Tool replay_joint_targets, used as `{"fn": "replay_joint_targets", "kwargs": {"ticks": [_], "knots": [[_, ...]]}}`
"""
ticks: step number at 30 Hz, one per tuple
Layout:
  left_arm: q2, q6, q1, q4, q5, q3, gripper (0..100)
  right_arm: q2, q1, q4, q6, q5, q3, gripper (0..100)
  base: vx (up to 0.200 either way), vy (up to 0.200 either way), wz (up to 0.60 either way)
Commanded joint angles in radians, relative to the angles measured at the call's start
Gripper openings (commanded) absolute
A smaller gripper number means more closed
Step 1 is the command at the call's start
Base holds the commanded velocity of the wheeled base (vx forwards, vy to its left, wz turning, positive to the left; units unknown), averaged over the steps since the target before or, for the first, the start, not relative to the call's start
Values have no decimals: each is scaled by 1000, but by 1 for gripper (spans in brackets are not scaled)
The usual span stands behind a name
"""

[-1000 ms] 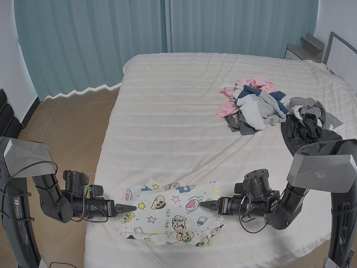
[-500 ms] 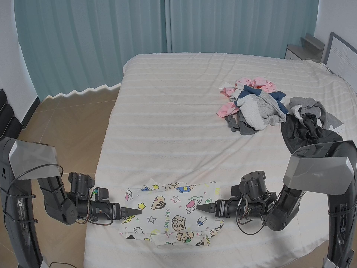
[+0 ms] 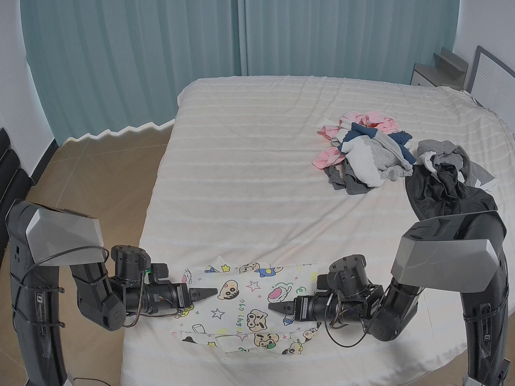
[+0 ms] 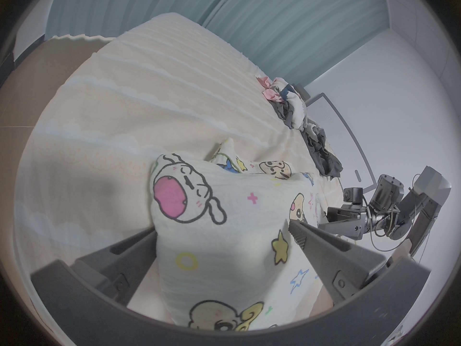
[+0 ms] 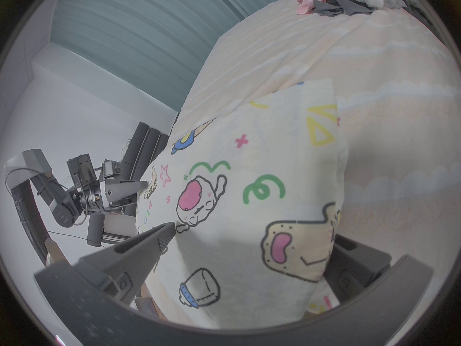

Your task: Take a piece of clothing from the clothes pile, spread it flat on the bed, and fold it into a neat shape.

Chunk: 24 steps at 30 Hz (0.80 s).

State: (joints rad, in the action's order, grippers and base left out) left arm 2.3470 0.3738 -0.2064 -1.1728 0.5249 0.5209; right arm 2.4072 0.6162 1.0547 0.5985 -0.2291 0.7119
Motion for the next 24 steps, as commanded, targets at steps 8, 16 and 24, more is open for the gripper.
{"fn": "replay_joint_targets", "kwargs": {"ticks": [8, 16, 24], "knots": [[38, 40, -21, -22, -14, -12, 100, 26, 8, 11, 56, 7, 31, 100, 0, 0, 0], [37, 46, -21, -41, -11, -27, 0, 26, 7, 25, 78, 7, 29, 0, 0, 0, 0], [-22, 108, -22, -39, -23, -27, 0, -19, 7, 59, 78, 8, 0, 0, 0, 0, 0]]}}
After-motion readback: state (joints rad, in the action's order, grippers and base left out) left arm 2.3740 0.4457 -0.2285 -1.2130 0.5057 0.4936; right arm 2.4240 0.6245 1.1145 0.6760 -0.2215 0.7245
